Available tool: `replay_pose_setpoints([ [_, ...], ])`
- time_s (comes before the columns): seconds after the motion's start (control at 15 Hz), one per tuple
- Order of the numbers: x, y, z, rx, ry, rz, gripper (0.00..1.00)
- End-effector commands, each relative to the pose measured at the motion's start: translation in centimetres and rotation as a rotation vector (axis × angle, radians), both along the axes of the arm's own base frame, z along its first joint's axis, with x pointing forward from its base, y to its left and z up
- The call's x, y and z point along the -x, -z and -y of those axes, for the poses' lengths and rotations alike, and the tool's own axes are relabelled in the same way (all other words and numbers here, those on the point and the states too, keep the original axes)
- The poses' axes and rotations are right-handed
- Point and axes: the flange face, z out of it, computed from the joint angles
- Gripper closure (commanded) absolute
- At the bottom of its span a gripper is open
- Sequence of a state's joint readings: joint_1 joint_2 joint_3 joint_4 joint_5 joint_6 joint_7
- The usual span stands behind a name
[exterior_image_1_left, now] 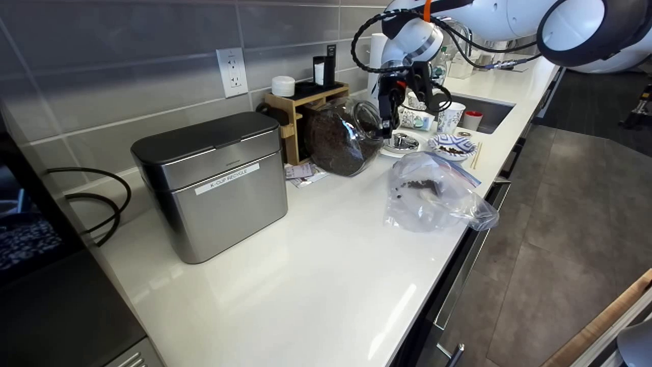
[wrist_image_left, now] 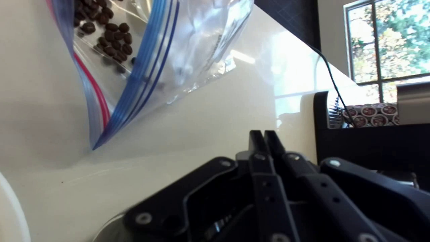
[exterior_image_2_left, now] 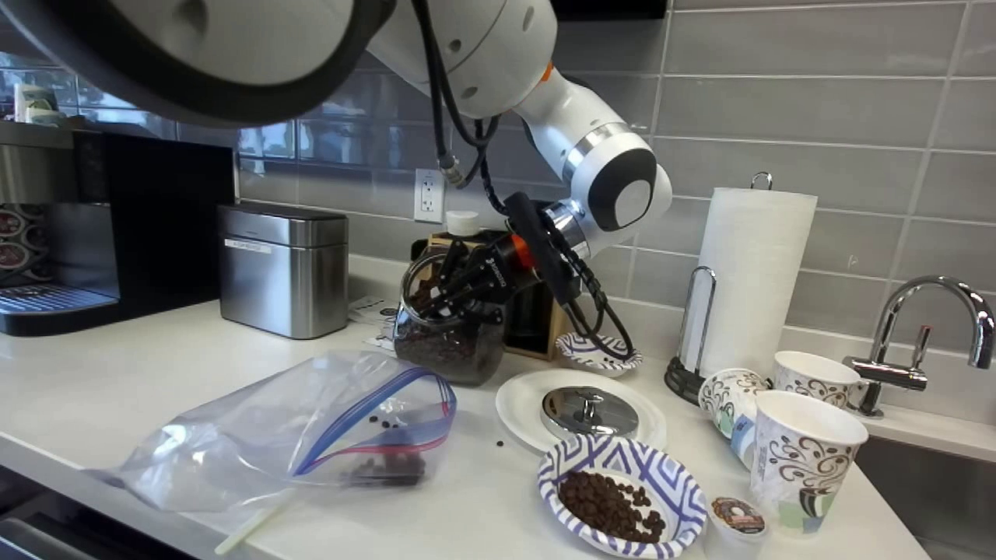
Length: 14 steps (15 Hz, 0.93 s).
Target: Use the silver spoon to get some coffee beans from the container and place them in the plastic bag.
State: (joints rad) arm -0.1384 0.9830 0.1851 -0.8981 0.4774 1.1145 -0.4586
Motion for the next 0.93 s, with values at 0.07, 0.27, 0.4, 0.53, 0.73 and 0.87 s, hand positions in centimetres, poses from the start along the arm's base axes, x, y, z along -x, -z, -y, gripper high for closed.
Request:
replay_pose_setpoints([
  [0.07, -0.6, 1.1, -0.6, -0.144, 0.06, -0.07, 0.99],
  [0.27, -0.9, 1.1, -0.4, -0.155, 0.09, -0.077, 0.99],
  [0.4, -1.2, 0.5, -0.3, -0.133, 0.1, -0.052, 0.99],
  [0.53, -1.3, -0.3, -0.4, -0.103, 0.092, -0.016, 0.99],
  [0.73, -1.4, -1.5, -1.0, -0.042, 0.062, 0.036, 0.99],
  [0.87, -1.3, -1.8, -1.2, -0.017, 0.048, 0.041, 0.99],
])
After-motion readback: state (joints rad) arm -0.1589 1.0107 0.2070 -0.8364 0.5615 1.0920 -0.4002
